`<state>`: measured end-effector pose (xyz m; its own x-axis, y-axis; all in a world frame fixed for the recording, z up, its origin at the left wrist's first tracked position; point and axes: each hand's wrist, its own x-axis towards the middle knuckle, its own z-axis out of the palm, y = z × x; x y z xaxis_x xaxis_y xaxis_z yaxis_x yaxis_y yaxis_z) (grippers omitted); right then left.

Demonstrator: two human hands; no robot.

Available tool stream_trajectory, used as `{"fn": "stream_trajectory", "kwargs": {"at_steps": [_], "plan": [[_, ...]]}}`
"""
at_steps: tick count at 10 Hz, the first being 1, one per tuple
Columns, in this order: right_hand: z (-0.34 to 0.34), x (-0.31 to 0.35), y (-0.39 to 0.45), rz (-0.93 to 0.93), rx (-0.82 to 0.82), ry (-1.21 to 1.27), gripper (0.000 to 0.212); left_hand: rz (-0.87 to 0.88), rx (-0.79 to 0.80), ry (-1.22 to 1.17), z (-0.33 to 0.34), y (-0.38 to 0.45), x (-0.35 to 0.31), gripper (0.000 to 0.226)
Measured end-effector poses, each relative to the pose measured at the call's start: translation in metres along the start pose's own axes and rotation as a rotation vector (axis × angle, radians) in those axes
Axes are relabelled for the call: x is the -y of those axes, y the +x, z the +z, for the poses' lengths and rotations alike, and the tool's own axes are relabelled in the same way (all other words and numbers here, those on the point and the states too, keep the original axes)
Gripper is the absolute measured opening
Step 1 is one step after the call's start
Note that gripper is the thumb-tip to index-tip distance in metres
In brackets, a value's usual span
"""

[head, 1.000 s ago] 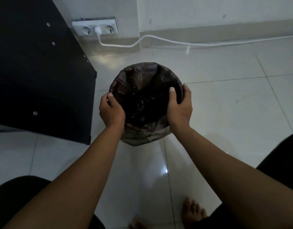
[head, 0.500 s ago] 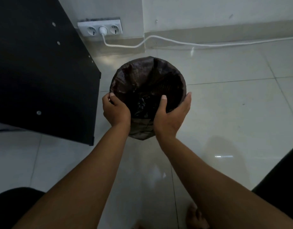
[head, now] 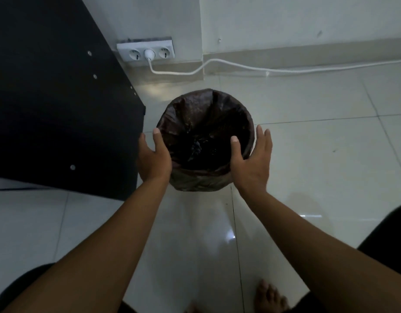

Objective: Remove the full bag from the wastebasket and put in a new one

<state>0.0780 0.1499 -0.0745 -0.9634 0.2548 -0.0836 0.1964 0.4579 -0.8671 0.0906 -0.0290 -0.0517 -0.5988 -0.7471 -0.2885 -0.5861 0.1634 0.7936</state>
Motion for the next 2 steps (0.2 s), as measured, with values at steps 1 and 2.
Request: {"fn": "stream_trajectory", "kwargs": {"at_steps": [1, 2], "plan": [[-0.026, 0.034, 0.003, -0.113, 0.067, -0.149, 0.066, 0.119, 0.027, 0.15, -0.02, -0.017, -0.033, 0.06], [-0.054, 0.086, 0.01, -0.178, 0.146, -0.247, 0.058, 0.243, 0.107, 0.249, -0.039, -0.034, -0.082, 0.054]]}}
